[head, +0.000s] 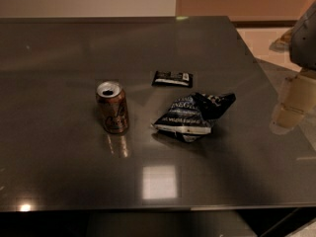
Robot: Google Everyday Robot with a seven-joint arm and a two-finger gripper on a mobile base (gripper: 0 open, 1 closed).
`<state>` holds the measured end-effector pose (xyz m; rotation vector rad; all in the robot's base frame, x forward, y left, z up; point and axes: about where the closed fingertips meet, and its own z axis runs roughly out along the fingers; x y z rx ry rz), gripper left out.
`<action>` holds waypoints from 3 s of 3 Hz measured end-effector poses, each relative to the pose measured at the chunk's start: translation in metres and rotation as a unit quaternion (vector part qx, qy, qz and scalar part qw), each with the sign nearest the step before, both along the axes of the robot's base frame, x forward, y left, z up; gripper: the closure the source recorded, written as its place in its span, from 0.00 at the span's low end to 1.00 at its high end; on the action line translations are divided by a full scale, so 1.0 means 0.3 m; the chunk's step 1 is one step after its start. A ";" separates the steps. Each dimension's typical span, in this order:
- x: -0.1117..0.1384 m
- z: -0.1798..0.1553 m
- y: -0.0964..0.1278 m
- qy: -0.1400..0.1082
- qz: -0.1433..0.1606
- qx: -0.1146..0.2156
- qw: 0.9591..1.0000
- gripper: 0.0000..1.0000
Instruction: Pick blue chip bag
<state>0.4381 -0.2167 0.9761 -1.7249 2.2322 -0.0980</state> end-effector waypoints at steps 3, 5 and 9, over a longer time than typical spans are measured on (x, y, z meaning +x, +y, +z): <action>0.104 -0.038 0.087 0.004 0.092 0.026 0.995 0.00; 0.191 -0.137 0.246 0.011 0.228 0.059 0.972 0.00; 0.139 -0.369 0.443 0.060 0.348 0.051 0.934 0.00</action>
Offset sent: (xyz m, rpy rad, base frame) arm 0.0240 0.0196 -0.0112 0.0264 0.0209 0.1642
